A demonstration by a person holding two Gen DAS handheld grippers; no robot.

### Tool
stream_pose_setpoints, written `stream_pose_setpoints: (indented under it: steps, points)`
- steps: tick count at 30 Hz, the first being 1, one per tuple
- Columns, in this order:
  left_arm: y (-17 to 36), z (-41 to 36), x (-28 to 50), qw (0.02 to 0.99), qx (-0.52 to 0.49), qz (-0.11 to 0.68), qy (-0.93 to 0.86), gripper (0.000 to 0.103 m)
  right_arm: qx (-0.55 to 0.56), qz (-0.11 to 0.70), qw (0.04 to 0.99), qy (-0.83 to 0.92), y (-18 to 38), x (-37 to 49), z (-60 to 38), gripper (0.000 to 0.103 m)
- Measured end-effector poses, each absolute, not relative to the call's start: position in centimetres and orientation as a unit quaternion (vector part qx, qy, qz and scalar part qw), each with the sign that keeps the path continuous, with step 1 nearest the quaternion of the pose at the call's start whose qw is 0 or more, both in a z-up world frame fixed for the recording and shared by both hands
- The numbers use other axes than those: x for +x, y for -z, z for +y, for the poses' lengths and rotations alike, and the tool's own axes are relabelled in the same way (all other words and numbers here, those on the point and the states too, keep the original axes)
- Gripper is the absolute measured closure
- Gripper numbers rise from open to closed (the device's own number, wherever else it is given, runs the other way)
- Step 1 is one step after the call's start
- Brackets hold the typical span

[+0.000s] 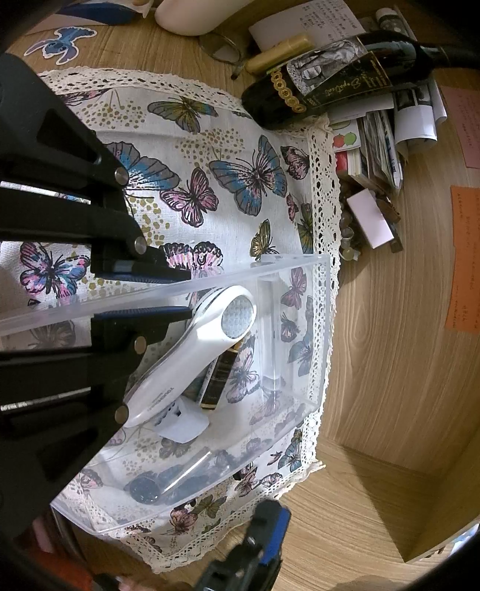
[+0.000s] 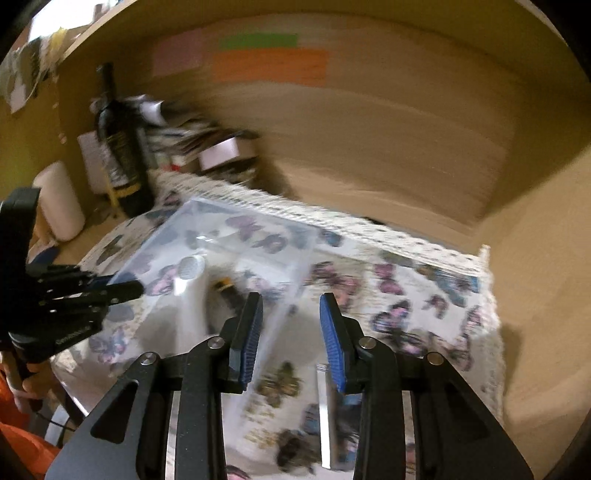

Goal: Organize rigid objects
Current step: 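Lower the white cube into the box and open the right tool, then grasp the black-tipped metal rod with the right tool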

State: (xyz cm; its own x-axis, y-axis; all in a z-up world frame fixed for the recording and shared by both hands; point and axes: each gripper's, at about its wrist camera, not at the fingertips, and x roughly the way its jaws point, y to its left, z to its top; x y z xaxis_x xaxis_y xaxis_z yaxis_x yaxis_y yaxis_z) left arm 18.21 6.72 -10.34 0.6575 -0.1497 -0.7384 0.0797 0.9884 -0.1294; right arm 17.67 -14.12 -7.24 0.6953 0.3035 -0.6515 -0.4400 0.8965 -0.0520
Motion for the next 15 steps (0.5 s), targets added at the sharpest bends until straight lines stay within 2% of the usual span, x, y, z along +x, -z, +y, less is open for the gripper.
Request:
stream_pose_setpoints:
  steps: [7, 15]
  points:
    - [10.3, 6.7, 18.2, 0.909, -0.043, 0.409, 0.063, 0.091, -0.073, 0.340, 0.927, -0.138, 7.2, 17.6, -19.0, 0.069]
    - [10.4, 6.8, 18.1, 0.909, -0.043, 0.410, 0.063, 0.091, -0.044, 0.394, 0.910, -0.122, 11.0, 17.7, -21.2, 0.069]
